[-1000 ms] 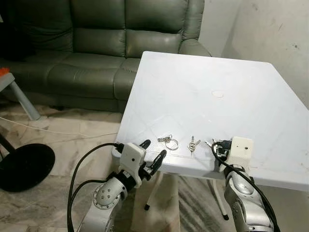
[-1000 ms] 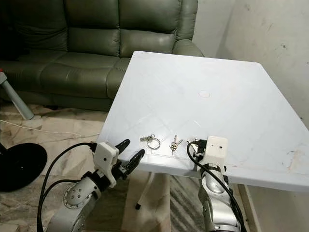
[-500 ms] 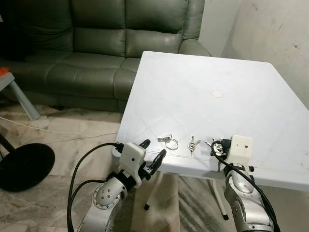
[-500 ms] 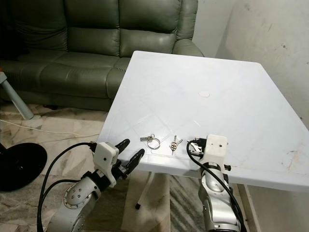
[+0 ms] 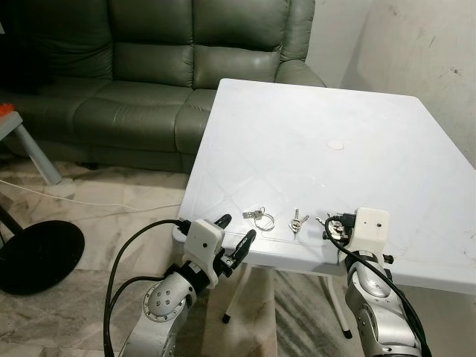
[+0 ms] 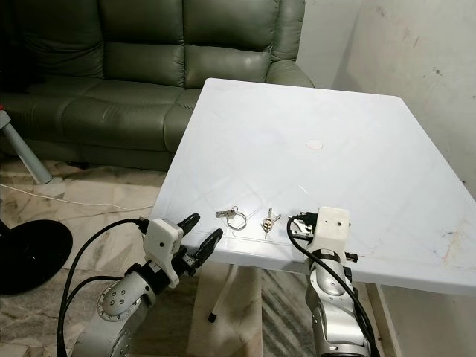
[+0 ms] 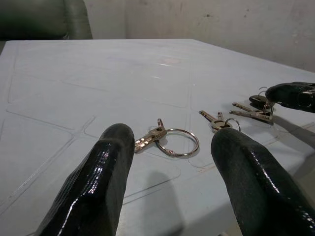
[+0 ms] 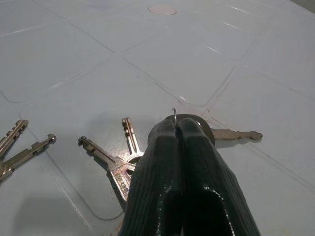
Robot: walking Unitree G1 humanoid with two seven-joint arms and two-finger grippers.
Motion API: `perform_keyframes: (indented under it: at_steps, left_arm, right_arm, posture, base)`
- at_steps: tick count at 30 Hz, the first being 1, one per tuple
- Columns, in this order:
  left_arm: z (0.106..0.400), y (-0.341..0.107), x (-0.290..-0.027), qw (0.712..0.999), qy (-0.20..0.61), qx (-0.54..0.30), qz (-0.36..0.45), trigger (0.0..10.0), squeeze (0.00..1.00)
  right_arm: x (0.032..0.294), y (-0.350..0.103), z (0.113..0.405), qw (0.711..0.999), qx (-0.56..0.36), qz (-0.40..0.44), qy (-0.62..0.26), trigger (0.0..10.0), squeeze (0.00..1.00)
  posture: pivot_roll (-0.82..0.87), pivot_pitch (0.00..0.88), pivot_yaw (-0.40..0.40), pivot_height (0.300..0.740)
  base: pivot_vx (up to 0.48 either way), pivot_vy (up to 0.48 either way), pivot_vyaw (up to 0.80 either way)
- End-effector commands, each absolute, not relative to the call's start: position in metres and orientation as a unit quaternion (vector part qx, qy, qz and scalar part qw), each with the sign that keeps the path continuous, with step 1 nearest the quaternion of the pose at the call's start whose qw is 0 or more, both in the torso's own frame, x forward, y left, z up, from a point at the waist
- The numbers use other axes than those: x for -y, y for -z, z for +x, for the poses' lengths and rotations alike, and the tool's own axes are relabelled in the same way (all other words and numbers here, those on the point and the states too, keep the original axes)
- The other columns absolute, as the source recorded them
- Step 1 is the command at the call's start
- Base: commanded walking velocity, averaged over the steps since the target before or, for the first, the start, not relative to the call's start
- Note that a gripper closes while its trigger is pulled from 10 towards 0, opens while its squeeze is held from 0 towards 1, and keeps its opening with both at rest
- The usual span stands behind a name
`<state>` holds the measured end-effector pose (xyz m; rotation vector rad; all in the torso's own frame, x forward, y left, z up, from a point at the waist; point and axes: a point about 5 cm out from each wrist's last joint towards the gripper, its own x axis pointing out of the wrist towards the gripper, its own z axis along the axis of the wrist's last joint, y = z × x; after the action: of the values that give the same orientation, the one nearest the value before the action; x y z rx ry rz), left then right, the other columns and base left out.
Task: Hang keys on a hook
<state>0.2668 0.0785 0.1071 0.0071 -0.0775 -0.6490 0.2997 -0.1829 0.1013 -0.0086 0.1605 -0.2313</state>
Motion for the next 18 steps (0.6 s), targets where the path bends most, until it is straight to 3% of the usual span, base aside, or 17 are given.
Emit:
perform_keyframes:
  at_steps: [1, 2, 3, 4, 18]
  left_arm:
    - [0.2671, -0.1089, -0.0769, 0.947, 0.32, 0.042, 0.011, 10.0, 0.0]
    - [0.2673, -0.109, -0.0767, 0.947, 0.32, 0.042, 0.011, 10.0, 0.0]
    - [0.2673, -0.1091, -0.0766, 0.946, 0.32, 0.043, 0.011, 10.0, 0.0]
    - [0.2674, -0.1092, -0.0766, 0.946, 0.32, 0.043, 0.011, 10.0, 0.0]
    - [0.2678, -0.1096, -0.0769, 0.947, 0.319, 0.045, 0.012, 10.0, 0.0]
  right_arm:
    - [0.1858, -0.1049, 0.3015, 0.99, -0.072, -0.007, 0.124, 0.0, 0.0]
    - [0.1861, -0.1049, 0.3017, 0.989, -0.073, -0.007, 0.125, 1.0, 0.0]
    - [0.1865, -0.1049, 0.302, 0.989, -0.073, -0.007, 0.126, 6.3, 0.0]
    - [0.1869, -0.1053, 0.3023, 0.989, -0.072, -0.008, 0.127, 10.0, 0.0]
    - [0.1844, -0.1061, 0.3049, 0.991, -0.069, -0.008, 0.118, 10.0, 0.0]
  posture:
    - [-0.01, 0.084, -0.076, 0.74]
    - [-0.01, 0.082, -0.075, 0.74]
    - [-0.01, 0.082, -0.075, 0.74]
    - [-0.01, 0.082, -0.075, 0.74]
    - [0.0, 0.074, -0.078, 0.74]
  base:
    - [0.0, 0.0, 0.0]
    - [0.0, 0.0, 0.0]
    - [0.0, 0.0, 0.0]
    - [0.0, 0.0, 0.0]
    - [0.0, 0.0, 0.0]
